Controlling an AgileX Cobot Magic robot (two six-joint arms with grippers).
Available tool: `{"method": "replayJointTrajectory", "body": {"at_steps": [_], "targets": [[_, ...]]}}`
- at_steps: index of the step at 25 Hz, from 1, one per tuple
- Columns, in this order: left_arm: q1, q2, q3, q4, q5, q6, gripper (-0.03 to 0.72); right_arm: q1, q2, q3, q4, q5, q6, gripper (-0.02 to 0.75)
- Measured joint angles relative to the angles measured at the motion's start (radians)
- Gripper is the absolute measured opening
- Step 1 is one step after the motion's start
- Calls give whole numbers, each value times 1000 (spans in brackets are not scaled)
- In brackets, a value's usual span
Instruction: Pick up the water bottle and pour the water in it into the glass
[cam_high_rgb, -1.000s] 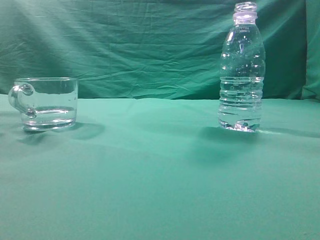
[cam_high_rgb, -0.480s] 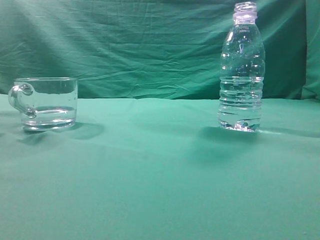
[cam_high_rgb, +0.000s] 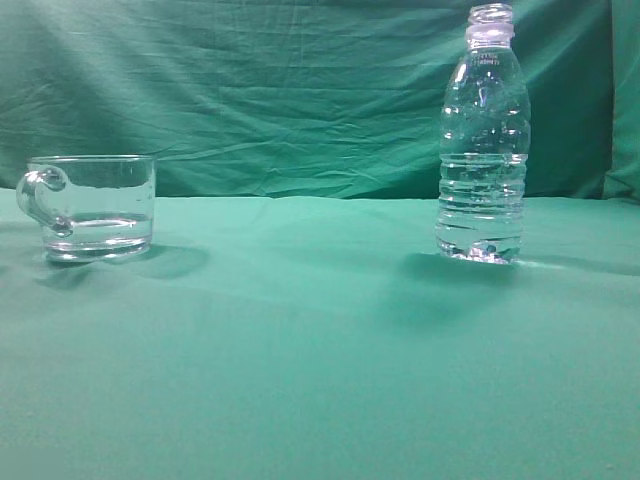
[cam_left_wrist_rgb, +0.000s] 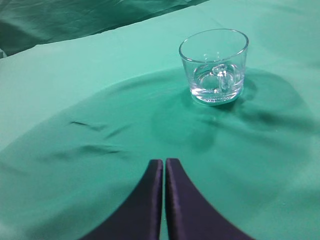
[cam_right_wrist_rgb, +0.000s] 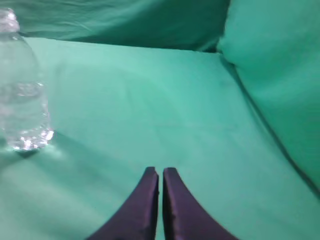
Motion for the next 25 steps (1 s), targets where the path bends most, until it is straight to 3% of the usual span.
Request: {"method": "replayJointTrajectory", "body": {"at_steps": [5,25], "targets": [[0,0,0,0,0,0,0,-81,-58,44,16,8,-27,0],[0,0,0,0,0,0,0,-83,-66,41,42,70,-110,0]]}}
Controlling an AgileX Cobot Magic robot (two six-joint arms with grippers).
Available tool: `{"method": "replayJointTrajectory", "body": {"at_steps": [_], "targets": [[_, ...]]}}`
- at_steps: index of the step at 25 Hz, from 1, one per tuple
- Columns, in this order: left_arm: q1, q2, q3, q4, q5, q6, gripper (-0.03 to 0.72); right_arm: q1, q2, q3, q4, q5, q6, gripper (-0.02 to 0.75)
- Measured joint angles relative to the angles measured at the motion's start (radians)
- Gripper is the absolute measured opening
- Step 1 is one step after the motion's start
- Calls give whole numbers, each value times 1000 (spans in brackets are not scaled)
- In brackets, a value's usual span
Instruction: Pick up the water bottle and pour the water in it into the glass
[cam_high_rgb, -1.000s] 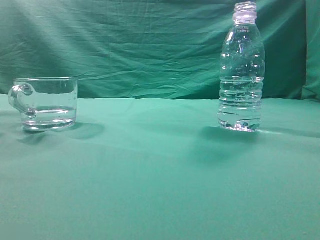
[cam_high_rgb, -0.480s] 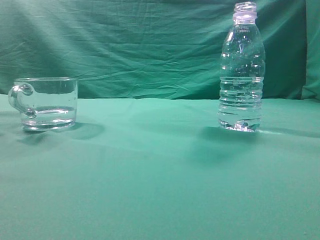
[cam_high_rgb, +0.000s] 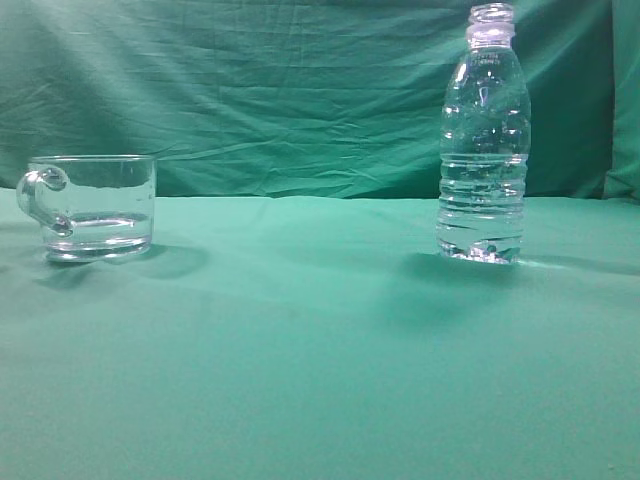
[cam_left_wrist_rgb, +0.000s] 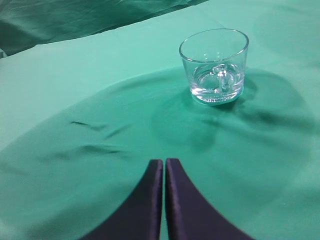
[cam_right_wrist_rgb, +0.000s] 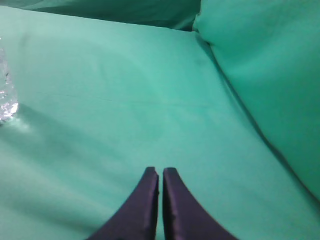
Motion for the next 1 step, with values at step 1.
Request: {"method": "replayJointTrajectory", "body": {"at_steps": [1], "targets": [[0,0,0,0,0,0,0,0,0,0,0,0,0,0]]}}
